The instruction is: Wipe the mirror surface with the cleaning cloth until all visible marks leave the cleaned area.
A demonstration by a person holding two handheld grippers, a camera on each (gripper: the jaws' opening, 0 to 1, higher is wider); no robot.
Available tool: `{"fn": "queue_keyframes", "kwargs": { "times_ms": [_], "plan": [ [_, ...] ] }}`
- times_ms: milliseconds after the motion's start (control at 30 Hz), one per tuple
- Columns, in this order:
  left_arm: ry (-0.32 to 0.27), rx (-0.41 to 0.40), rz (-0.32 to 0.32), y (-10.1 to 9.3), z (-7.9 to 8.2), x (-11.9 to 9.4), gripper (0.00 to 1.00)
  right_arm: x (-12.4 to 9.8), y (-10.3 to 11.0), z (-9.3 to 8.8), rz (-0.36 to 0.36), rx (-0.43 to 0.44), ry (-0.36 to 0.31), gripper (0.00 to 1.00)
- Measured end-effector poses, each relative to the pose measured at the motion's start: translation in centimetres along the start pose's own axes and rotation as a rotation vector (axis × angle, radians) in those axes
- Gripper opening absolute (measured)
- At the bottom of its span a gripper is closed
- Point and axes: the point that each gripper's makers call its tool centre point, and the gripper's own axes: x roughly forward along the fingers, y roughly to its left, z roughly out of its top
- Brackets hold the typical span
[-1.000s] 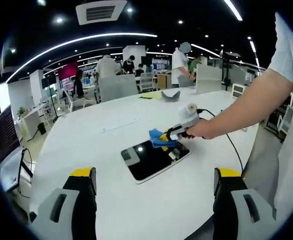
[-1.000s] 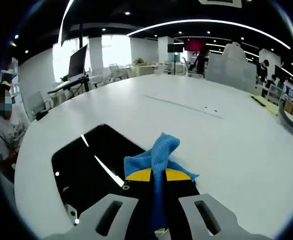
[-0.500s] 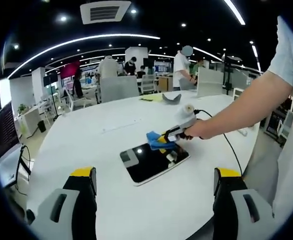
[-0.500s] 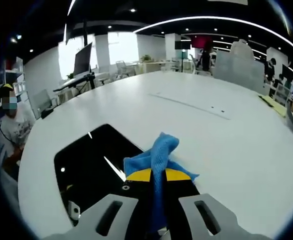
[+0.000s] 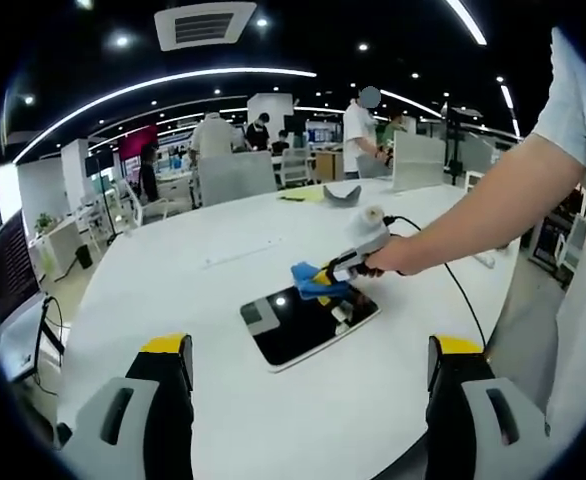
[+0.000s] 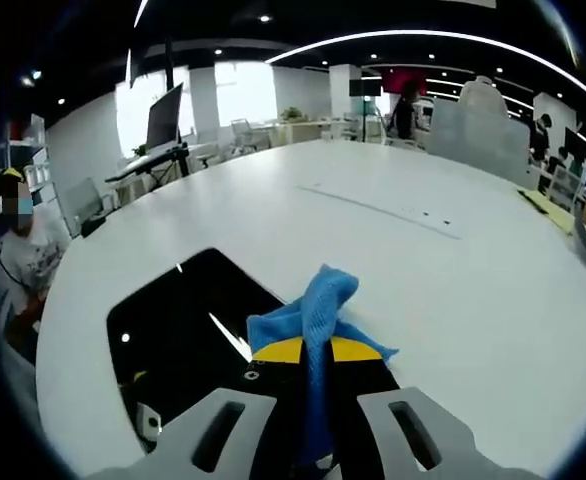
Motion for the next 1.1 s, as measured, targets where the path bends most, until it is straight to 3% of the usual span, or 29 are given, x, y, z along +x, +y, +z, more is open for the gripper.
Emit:
{"fn": "queue_keyframes", "kwargs": {
  "times_ms": [500, 1100],
  "plan": [
    [-0.002, 0.004, -0.006, -0.1, 0.2, 0.1, 0.98, 0.1, 0.3, 0.1, 0.003, 0.018, 0.004, 0.03],
    [-0.010, 0.001, 0.007, -0.1, 0.3, -0.8, 0.98, -0.5, 2.7, -0.1, 0.041, 0.001, -0.006, 0.03]
  ]
}}
